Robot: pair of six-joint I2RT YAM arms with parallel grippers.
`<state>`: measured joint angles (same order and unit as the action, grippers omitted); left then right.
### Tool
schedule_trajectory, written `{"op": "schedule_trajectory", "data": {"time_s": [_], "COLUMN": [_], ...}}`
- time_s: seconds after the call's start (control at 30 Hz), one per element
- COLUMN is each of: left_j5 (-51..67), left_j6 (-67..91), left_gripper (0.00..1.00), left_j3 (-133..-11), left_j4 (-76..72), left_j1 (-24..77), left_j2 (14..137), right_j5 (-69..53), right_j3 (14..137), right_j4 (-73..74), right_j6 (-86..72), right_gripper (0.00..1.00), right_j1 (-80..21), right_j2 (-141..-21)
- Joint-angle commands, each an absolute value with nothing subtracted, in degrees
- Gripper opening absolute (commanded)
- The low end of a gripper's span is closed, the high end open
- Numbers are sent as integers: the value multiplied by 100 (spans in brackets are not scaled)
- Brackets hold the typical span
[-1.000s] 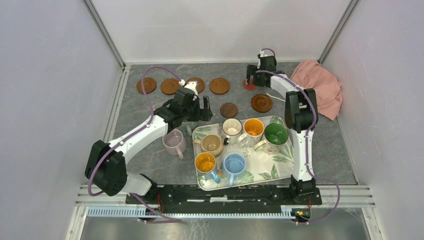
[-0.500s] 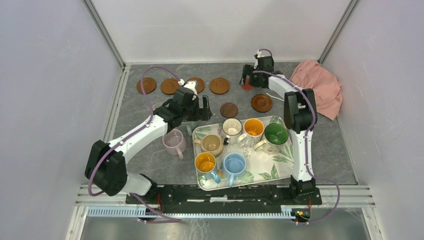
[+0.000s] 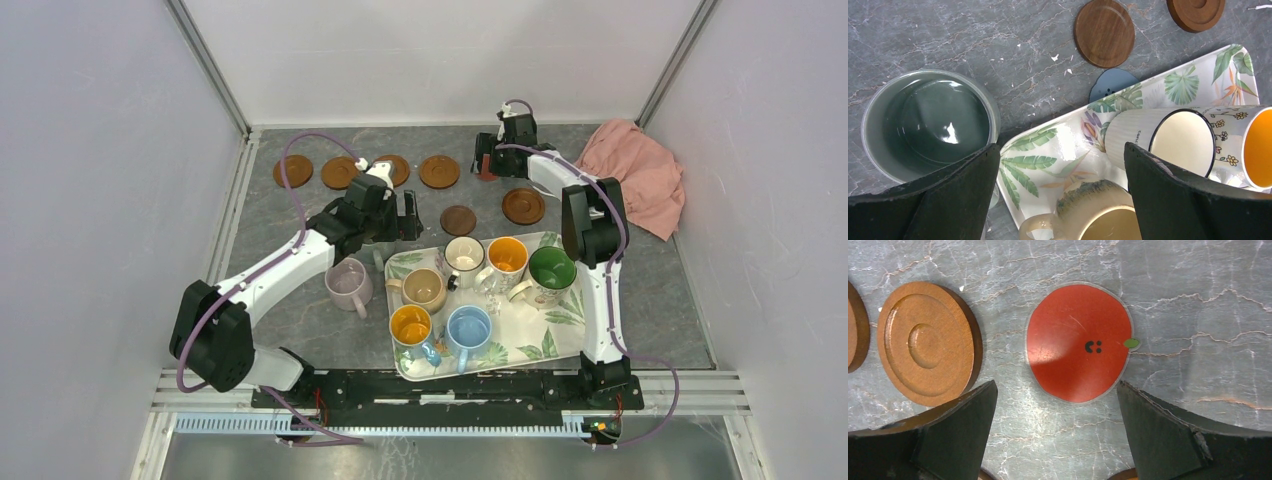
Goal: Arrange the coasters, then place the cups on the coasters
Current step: Move the coaster to the center of the board.
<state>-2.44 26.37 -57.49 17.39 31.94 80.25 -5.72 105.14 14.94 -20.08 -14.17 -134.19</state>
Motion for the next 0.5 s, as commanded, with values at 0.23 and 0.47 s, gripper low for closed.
{"op": "schedule_trajectory", "data": {"time_s": [0.23,0.47], "left_j5": [-212,-88], "left_j6": [2292,2234], "left_gripper": [100,100], "left_j3": [-5773,-5686], "left_j4": [1461,1351], "left_j1": [3098,3085], "left_j2": [7859,7790], "right_j5": [331,463], "right_j3": [11029,8961], "right_j4": [1994,1596], "right_j6": [-1522,-1578], "right_gripper": [98,98], "right_j1": [-1372,-1337], "right_j2": [-12294,-10654]}}
